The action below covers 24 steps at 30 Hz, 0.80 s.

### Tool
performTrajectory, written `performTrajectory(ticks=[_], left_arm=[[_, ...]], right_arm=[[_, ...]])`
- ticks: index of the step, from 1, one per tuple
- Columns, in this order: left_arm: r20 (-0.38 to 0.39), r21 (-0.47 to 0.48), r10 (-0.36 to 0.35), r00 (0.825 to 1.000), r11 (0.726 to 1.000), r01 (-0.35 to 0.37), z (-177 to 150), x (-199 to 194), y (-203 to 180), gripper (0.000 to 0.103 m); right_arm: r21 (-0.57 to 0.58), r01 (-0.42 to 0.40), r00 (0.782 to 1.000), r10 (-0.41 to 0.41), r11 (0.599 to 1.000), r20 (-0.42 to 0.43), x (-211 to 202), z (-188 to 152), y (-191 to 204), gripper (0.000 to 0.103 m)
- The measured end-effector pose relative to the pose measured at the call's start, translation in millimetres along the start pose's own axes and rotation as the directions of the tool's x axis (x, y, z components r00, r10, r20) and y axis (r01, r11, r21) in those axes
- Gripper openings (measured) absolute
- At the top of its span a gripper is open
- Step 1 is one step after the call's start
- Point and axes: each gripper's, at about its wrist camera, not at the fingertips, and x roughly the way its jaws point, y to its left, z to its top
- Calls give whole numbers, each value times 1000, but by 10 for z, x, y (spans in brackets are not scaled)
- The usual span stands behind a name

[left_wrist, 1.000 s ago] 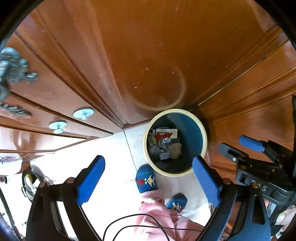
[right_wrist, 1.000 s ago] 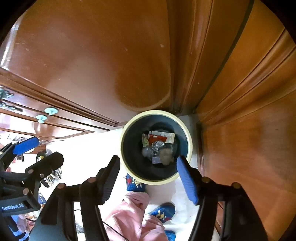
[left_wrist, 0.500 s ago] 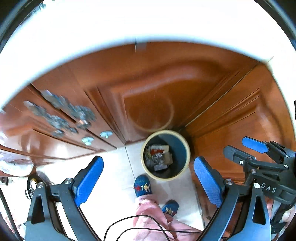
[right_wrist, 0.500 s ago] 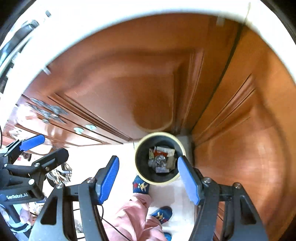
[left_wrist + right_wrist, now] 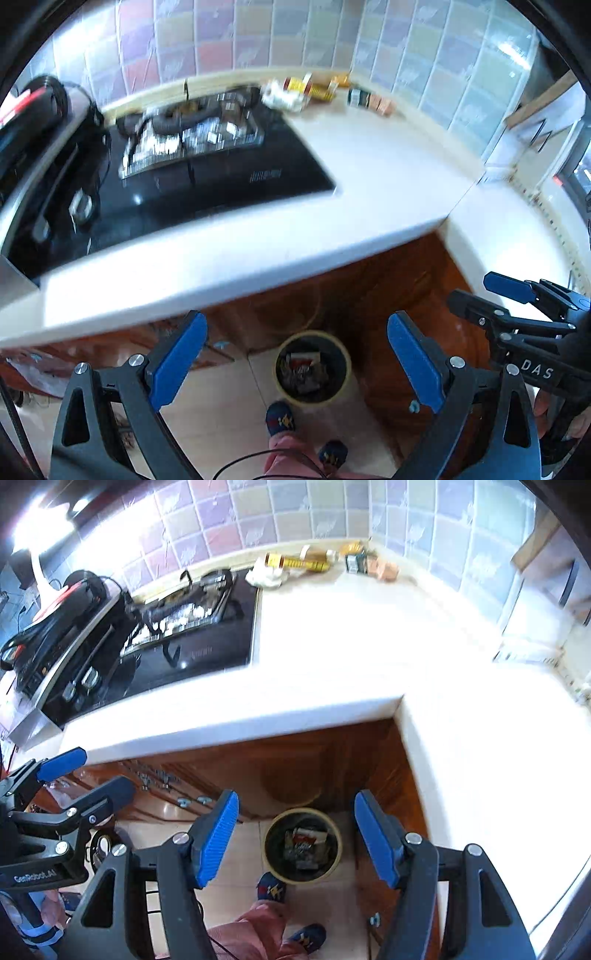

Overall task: Collect trash
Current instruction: 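Raise both tools back toward the counter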

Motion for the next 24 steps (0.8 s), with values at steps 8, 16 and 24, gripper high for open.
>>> performTrajectory(ticks=[8, 16, 24], left_arm=[[74, 48, -24, 997, 999, 20, 488, -301, -161, 98], [108, 98, -72, 992, 993, 62, 1006, -235, -208, 98], [117, 160, -125, 985, 982, 106, 1513, -28, -87, 98]], right_arm=[[-41, 79, 993, -75, 996, 94, -342, 424, 64, 66], [-53, 148, 977, -138, 988, 160, -422, 849, 70, 66], [-11, 212, 965, -207, 977, 161, -215, 1237, 94, 66]])
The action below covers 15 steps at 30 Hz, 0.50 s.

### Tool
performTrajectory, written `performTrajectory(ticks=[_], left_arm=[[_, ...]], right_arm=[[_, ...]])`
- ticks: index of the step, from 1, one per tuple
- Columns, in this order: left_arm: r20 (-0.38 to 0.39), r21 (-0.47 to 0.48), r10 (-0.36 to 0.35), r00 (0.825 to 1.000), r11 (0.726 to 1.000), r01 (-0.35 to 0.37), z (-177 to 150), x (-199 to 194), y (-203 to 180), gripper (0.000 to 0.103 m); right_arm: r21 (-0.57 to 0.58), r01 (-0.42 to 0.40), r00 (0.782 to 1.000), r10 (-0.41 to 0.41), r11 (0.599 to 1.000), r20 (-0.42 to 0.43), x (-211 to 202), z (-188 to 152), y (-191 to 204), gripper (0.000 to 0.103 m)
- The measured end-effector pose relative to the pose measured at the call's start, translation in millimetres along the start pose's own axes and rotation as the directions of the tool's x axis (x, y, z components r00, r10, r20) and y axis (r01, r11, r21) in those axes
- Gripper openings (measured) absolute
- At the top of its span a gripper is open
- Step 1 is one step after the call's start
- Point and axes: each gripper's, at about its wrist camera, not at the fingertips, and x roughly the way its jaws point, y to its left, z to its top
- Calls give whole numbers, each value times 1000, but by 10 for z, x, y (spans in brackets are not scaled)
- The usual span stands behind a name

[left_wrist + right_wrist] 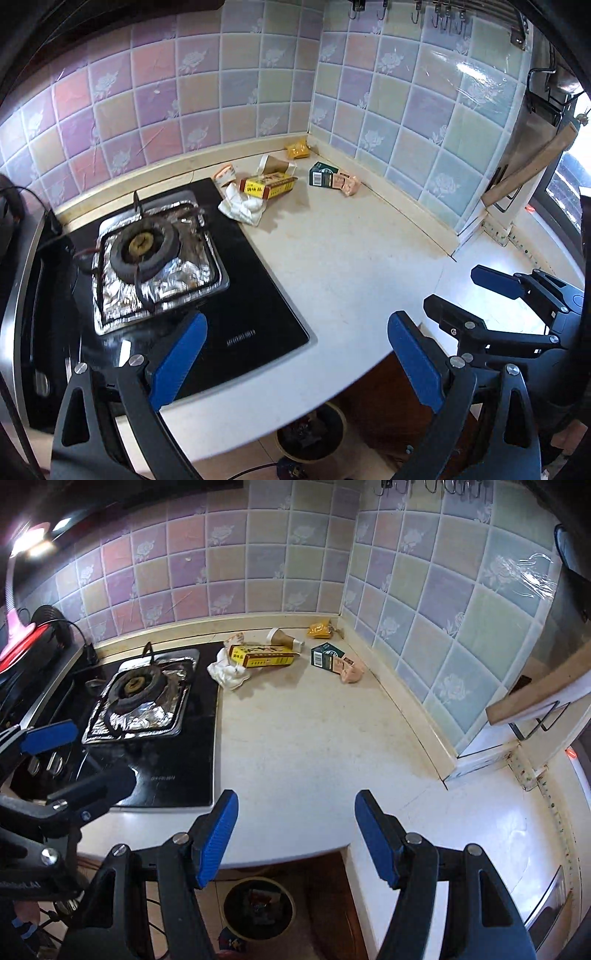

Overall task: Collect trash
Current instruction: 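Raise both tools back toward the counter, then move both open grippers toward the green carton on the counter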

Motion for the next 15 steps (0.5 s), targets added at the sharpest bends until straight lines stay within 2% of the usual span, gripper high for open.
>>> performTrajectory(ticks=[8, 11, 15], left_arm=[[8, 30, -24, 1000, 999, 24, 441, 315, 195, 98], [17, 50, -20, 1000, 999, 19, 604, 432, 209, 98], [-3, 74, -13, 1000, 997, 14, 867, 643, 216, 98]], right_arm=[[8, 46, 998, -46, 999, -31, 301, 314, -11, 66], [7, 26, 998, -26, 1000, -50, 427, 460, -77, 66], [-4, -43, 997, 43, 999, -67, 687, 723, -228, 66]])
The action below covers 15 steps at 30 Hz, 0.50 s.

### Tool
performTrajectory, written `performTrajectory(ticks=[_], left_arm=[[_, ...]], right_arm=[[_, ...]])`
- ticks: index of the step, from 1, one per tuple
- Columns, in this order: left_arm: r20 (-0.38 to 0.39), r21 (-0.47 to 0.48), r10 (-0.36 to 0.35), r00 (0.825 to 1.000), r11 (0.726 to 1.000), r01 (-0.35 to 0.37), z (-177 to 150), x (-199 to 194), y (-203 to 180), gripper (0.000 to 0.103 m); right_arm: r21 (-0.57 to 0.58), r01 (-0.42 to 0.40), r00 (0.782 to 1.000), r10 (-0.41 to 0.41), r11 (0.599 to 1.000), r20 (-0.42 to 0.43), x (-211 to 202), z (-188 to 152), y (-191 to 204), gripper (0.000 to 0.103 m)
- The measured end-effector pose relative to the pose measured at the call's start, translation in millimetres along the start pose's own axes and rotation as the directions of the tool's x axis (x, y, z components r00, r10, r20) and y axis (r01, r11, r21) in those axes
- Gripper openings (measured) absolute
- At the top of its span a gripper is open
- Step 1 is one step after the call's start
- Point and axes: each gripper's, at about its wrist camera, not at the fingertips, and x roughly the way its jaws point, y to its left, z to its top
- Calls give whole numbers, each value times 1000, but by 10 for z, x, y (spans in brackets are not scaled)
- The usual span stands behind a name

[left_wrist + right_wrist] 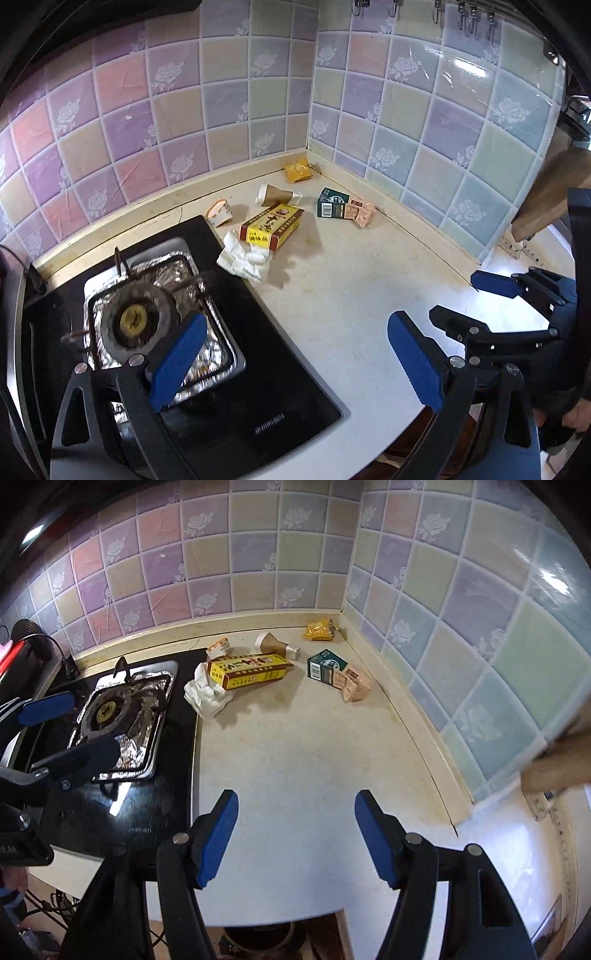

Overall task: Collect trash
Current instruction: 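Move both open grippers toward the green carton on the counter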

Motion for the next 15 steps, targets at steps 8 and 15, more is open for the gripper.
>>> performTrajectory(ticks=[8, 15], left_arm=[[-69, -9, 59, 996, 998, -60, 710, 605, 248, 98], [-216, 51, 69, 974, 997, -59, 1204, 1556, 309, 102]], right_arm=[[-8, -111, 993, 110, 994, -46, 821, 798, -532, 66], [-159, -46, 999, 43, 986, -25, 1560, 1394, -577, 66]])
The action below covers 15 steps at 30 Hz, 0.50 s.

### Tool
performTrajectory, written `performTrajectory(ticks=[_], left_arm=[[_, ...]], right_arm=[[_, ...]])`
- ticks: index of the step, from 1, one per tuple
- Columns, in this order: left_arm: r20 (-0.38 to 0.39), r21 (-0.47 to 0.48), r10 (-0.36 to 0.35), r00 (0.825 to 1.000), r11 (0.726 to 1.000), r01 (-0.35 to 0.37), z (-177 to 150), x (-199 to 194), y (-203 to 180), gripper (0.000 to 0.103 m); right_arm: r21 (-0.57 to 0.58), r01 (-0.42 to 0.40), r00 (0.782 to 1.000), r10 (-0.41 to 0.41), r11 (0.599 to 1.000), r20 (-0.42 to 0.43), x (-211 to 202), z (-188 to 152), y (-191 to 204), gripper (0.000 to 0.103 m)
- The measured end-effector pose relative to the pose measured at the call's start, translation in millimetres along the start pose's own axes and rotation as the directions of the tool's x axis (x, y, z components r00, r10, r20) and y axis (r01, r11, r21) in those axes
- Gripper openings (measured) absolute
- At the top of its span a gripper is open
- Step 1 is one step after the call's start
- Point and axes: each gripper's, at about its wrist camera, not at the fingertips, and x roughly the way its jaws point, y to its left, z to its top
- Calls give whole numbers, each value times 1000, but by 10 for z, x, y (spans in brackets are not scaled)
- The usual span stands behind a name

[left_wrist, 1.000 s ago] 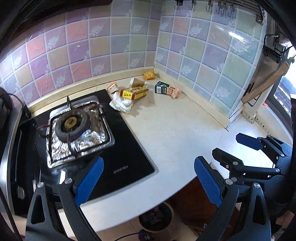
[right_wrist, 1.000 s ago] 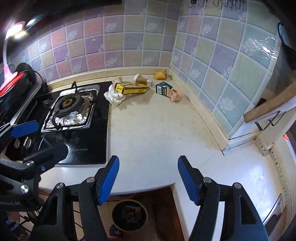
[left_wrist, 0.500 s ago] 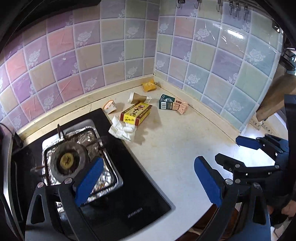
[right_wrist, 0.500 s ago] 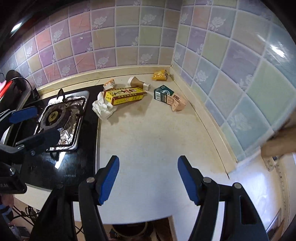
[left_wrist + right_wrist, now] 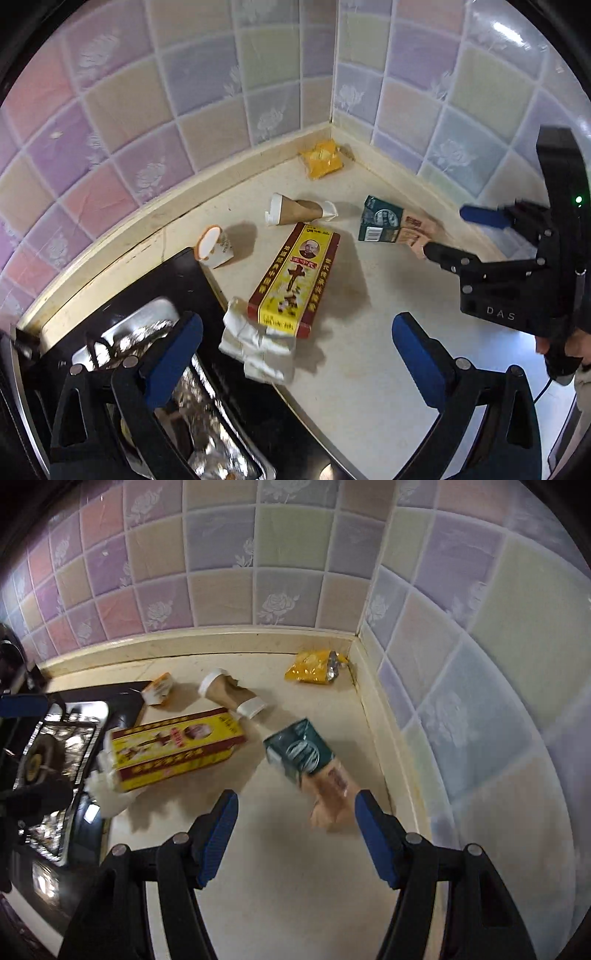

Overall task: Collect trash
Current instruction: 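Move both open grippers toward the green carton on the counter, then grasp the green-and-tan milk pouch with the right gripper while the left gripper grasps the yellow spice box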

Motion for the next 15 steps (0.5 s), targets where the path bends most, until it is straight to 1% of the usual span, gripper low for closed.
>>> performTrajectory(ticks=[2, 3, 5, 8, 11, 15], left_arm=[[-52, 31, -2, 999, 1000, 3, 137, 239, -39, 102], [-71, 48, 11, 997, 999, -8, 189, 337, -65, 102], [-108, 92, 26, 994, 996, -16, 264, 525, -129, 102], [-157, 121, 29, 987, 993, -9, 338, 738, -189, 102], [-195, 144, 45, 980, 989, -17, 387, 929, -226, 102], [-251, 135, 49, 967, 991, -15, 424, 1150, -214, 102]], right_arm=[[-38, 11, 1000, -11, 999, -22, 181, 88, 2, 66], [-66, 19, 999, -21, 998, -31, 273, 124, 19, 66], [-117, 43, 998, -49, 992, -42, 420, 159, 47, 66], [-165, 66, 994, -79, 984, -73, 618, 180, 27, 66], [-164, 71, 992, -86, 984, -90, 748, 198, -54, 66], [-128, 37, 990, -53, 991, -127, 868, 189, -168, 66]])
